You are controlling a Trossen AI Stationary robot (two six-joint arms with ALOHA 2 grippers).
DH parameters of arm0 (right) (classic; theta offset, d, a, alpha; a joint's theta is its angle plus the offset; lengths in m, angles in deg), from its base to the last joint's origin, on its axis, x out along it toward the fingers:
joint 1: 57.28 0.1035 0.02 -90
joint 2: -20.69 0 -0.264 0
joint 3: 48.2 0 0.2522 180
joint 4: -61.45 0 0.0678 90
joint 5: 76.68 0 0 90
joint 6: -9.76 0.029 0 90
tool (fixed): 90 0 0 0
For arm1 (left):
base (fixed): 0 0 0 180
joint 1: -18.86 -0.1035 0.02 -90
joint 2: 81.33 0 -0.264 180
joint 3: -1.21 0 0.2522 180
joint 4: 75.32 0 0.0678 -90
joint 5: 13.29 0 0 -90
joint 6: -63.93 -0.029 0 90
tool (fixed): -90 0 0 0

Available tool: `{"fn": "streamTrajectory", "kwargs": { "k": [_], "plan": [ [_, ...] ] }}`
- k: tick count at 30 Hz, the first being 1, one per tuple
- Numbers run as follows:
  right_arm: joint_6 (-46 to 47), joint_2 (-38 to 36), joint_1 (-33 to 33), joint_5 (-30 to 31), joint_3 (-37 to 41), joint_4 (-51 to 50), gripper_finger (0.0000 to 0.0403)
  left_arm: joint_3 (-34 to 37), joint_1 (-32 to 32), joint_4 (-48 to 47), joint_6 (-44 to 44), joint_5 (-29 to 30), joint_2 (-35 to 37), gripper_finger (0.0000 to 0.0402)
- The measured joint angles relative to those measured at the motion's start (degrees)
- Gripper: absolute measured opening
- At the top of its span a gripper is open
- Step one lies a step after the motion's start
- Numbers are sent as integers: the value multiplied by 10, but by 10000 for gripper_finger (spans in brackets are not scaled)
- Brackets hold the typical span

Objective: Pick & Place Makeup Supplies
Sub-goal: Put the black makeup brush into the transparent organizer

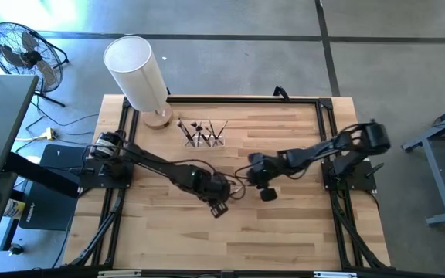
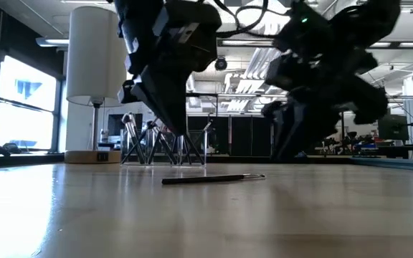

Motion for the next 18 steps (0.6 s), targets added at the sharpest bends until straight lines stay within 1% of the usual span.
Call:
{"fn": "streamTrajectory", "kwargs": {
  "k": [6,9,14,16,18],
  "plan": [
    [-43,68,-1,-26,-57,-1,83,0,37,-43,58,26,0,1],
    [-57,92,-1,-31,-77,-22,87,0,56,-62,91,29,0,1],
    [-103,118,-1,-27,-90,-51,86,0,78,-62,122,48,0,1],
    [-111,121,-1,-19,-89,-58,76,0,81,-64,130,55,0,1],
    [-124,122,-1,-15,-85,-66,48,0,83,-67,136,60,0,1]
  ]
}}
